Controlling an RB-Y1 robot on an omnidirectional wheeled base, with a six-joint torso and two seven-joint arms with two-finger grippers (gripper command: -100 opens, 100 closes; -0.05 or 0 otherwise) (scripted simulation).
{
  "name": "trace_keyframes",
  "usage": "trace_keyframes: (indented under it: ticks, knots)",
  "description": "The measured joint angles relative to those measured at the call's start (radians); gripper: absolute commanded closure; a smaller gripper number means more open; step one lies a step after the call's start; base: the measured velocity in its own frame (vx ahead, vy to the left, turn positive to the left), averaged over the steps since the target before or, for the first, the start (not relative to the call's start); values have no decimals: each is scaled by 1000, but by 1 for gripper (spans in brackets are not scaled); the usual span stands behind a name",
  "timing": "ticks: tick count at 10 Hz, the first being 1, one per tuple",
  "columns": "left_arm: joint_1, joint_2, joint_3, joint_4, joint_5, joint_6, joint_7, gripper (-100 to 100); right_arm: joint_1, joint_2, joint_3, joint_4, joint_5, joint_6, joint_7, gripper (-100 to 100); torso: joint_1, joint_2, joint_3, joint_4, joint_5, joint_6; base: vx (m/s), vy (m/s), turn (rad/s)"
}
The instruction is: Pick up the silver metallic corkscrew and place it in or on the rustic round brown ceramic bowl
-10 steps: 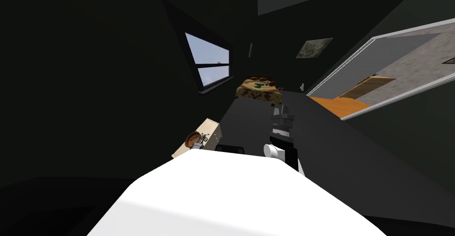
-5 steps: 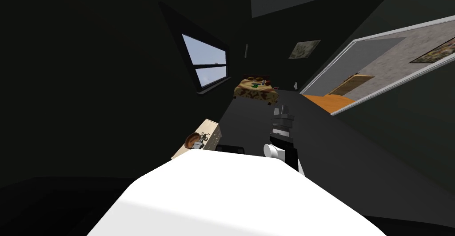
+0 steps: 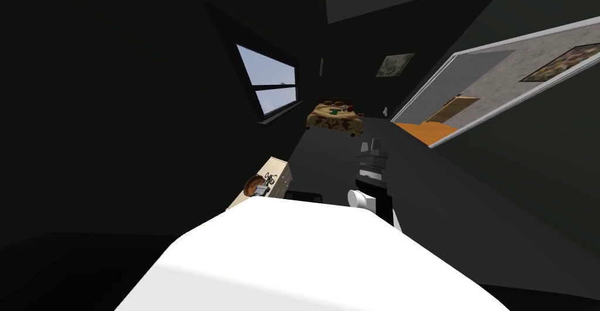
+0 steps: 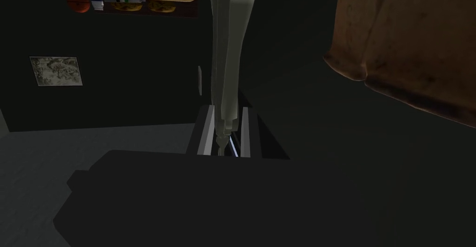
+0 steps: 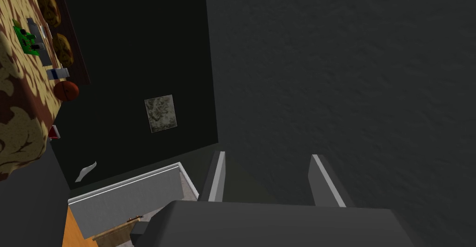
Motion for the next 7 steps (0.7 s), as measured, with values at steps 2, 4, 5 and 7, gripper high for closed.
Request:
trace_keyframes:
  ticks: [2, 4, 5, 7]
  knots:
    - [15, -1, -17, -53, 27, 42, -5, 100, 0, 0, 0, 0, 0, 0, 0, 0, 0, 0, 0, 0, 0, -1, -90, 27, -42]
    - [21, -2, -44, -104, 74, 95, -16, 100, 0, 0, 0, 0, 0, 0, 0, 0, 0, 3, 1, -1, 1, -2, -128, 32, -106]
    - [18, -2, -58, -116, 100, 113, -22, 100, 0, 0, 0, 0, 0, 0, 0, 0, 1, 4, 1, -2, 2, -2, -60, 13, -24]
    - [17, -3, -59, -117, 102, 117, -23, 100, 0, 0, 0, 0, 0, 0, 0, 0, -1, -2, -2, -3, 2, -3, -72, 9, -41]
